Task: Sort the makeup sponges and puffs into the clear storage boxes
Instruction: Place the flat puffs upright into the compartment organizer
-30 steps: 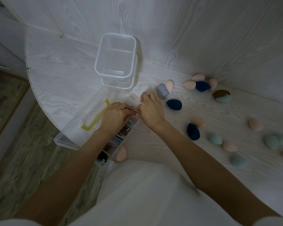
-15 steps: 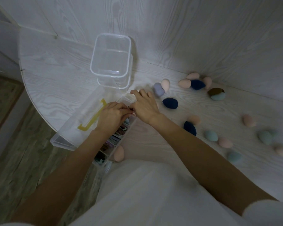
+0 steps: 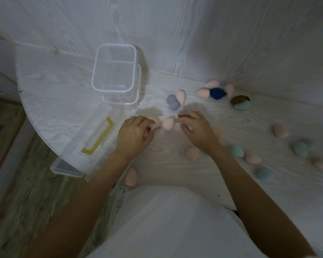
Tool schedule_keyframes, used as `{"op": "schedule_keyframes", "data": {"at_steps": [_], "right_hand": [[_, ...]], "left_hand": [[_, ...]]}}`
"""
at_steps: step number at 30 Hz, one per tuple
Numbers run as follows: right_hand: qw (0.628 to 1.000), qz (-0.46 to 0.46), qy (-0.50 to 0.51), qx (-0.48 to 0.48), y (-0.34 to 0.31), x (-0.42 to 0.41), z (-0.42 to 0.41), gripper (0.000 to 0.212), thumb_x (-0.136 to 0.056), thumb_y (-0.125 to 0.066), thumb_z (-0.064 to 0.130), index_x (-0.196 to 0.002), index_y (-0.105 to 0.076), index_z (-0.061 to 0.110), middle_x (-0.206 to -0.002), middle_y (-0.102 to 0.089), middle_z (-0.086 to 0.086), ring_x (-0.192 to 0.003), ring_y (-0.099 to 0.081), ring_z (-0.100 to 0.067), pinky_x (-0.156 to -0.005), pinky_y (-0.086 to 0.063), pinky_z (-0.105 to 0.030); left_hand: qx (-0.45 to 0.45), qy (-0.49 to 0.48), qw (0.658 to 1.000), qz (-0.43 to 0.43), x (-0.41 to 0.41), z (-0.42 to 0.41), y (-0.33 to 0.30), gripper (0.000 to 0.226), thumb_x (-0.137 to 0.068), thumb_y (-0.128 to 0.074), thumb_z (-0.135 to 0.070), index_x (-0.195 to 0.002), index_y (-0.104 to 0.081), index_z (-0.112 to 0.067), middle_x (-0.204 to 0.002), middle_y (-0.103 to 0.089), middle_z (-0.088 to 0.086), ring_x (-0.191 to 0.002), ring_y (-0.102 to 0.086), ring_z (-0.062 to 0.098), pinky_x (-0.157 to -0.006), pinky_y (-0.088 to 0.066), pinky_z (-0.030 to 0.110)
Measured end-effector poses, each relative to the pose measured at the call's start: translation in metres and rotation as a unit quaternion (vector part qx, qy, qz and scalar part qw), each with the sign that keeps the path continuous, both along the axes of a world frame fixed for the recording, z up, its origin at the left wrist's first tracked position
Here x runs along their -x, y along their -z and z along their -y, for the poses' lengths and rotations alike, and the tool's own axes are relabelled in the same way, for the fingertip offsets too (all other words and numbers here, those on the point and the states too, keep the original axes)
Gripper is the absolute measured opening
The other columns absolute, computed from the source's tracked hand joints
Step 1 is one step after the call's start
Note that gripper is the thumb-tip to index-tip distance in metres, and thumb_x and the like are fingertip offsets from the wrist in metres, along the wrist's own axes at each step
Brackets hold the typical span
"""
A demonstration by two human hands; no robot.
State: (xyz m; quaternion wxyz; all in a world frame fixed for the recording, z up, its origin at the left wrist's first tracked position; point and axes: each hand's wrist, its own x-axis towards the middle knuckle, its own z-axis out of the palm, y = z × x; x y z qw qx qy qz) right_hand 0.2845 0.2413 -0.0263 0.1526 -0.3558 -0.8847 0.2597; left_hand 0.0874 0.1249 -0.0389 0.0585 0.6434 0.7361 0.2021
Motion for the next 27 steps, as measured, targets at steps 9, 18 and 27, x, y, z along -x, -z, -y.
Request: {"op": "schedule_keyframes", "data": {"at_steps": [9, 18, 27], "right_hand": [[0.958, 0.179, 0.216, -0.064, 0.043, -0.112, -0.124, 0.029, -0.093, -0.048, 0.023, -0.115, -0.060, 0.009, -0.121, -0.056, -0.020, -0.112, -0.049, -0.035, -0.094, -0.037, -0.044], [0.958, 0.066, 0.277, 0.041, 0.053, -0.117, -0.129, 0.023, -0.088, -0.061, 0.020, -0.109, -0.065, 0.010, -0.124, -0.054, -0.015, -0.103, -0.053, -0.033, -0.088, -0.039, -0.034], [0.975, -0.058, 0.212, -0.034, 0.012, -0.066, -0.023, 0.016, -0.080, -0.066, 0.012, -0.094, -0.070, 0.019, -0.102, -0.067, 0.005, -0.106, -0.048, -0.020, -0.087, -0.034, -0.031]], "left_hand": [[0.066, -0.072, 0.994, -0.058, -0.030, -0.009, 0.013, 0.024, -0.075, -0.069, -0.011, -0.099, -0.067, -0.008, -0.097, -0.064, 0.011, -0.076, -0.060, 0.032, -0.068, -0.048, 0.038], [0.103, -0.090, 0.990, -0.038, -0.037, -0.011, 0.013, 0.039, -0.077, -0.043, -0.025, -0.101, -0.067, -0.007, -0.099, -0.062, 0.014, -0.082, -0.059, 0.035, -0.070, -0.047, 0.038], [0.045, -0.105, 0.992, 0.054, -0.025, 0.021, -0.005, 0.039, -0.083, -0.059, -0.023, -0.120, -0.061, -0.011, -0.126, -0.056, 0.011, -0.103, -0.058, 0.031, -0.083, -0.047, 0.038]]}}
